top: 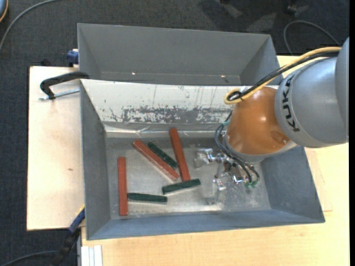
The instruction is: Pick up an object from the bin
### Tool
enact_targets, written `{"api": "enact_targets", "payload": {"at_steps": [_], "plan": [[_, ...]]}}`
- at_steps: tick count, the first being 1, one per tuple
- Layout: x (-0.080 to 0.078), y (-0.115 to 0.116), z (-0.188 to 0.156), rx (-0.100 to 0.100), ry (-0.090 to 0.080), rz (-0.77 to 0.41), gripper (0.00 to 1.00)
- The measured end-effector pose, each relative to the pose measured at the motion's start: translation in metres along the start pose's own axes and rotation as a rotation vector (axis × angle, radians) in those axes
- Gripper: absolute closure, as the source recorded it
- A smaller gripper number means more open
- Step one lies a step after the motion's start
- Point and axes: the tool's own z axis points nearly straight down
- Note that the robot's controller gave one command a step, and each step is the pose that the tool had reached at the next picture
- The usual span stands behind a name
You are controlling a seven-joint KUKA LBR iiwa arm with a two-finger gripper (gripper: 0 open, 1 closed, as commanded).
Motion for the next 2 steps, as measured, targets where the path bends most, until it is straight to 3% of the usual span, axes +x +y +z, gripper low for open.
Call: {"api": "enact_targets", "payload": {"at_steps": [1, 2], "plan": [[-0.0128, 0.0712, 0.0005, -0.001, 0.002, 0.038, 0.00], [-0.0120, 0.0659, 0.0006, 0.003, 0.004, 0.044, 1.00]]}}
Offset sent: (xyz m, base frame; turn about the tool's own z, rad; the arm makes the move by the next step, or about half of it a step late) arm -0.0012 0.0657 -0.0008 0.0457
